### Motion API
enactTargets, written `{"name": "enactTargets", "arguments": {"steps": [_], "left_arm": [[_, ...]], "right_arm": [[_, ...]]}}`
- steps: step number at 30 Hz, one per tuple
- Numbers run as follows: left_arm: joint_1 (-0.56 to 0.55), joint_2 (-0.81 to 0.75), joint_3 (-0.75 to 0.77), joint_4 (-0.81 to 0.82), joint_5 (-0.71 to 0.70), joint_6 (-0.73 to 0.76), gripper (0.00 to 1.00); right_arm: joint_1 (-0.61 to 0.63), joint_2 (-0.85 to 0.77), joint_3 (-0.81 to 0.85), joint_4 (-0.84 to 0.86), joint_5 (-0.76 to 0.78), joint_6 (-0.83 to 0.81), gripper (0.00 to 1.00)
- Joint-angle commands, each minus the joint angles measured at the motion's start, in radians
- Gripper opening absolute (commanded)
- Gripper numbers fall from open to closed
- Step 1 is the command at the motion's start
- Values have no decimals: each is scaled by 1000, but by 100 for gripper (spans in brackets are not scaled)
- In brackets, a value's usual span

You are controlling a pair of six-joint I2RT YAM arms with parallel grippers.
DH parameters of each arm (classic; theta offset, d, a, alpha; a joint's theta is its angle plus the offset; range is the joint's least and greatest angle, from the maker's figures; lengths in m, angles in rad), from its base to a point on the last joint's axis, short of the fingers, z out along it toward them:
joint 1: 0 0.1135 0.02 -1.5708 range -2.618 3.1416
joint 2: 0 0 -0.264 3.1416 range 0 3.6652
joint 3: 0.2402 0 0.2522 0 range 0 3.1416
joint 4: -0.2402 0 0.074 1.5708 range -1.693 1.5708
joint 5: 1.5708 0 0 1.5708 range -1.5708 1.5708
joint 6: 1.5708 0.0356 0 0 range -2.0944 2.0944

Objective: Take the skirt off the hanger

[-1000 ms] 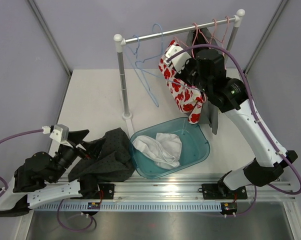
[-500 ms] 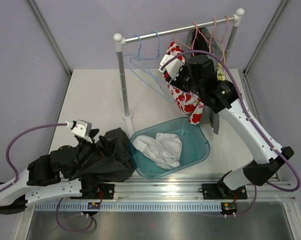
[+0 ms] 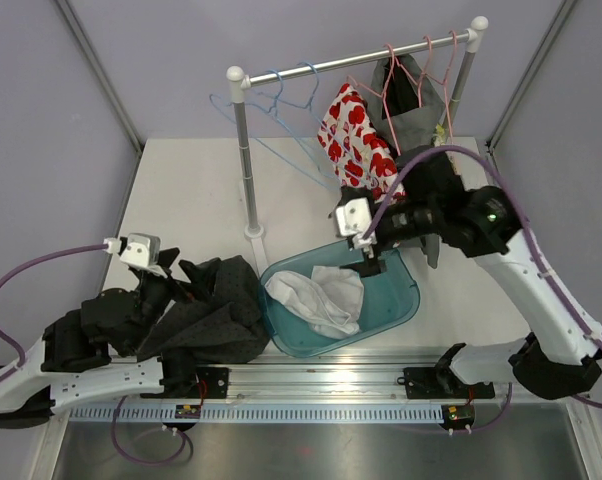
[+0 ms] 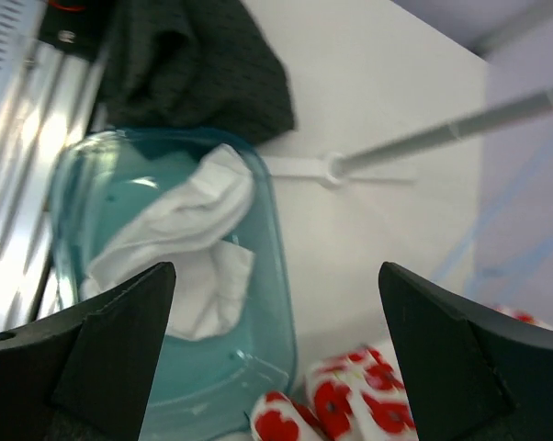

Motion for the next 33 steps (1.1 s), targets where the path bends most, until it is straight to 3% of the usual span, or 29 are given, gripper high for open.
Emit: {"name": "enactTargets", "arguments": {"steps": [1, 6, 10, 20, 25, 27, 28, 29, 31, 33], "left_arm": [[-4, 3, 78, 2, -85, 11, 99], [-2, 26, 148, -56, -203, -21, 99], [-2, 51, 189, -104, -398, -63, 99], [-4, 22, 200, -101, -434, -47, 99], [-2, -15, 183, -154, -425, -118, 98], [-4, -26, 183, -185, -421, -138, 98], [-2, -30, 184, -191, -414, -153, 98], [-2, -38, 184, -198, -409, -156, 98], [-4, -49, 181, -202, -398, -162, 98], [-4, -61, 177, -207, -395, -167, 97]], "right_arm": [[128, 117, -105, 3, -156, -86, 100], [330, 270, -156, 239, 93, 105, 100], [487, 396, -158, 461, 276, 240, 99], [612, 595, -96, 611, 358, 415, 99], [629, 651, -155, 767, 574, 477, 97], [627, 658, -150, 747, 515, 459, 85], [629, 657, -147, 717, 482, 457, 71], [627, 651, -141, 691, 447, 449, 41], [627, 638, -116, 599, 357, 429, 0], [629, 591, -92, 536, 294, 391, 0]]}}
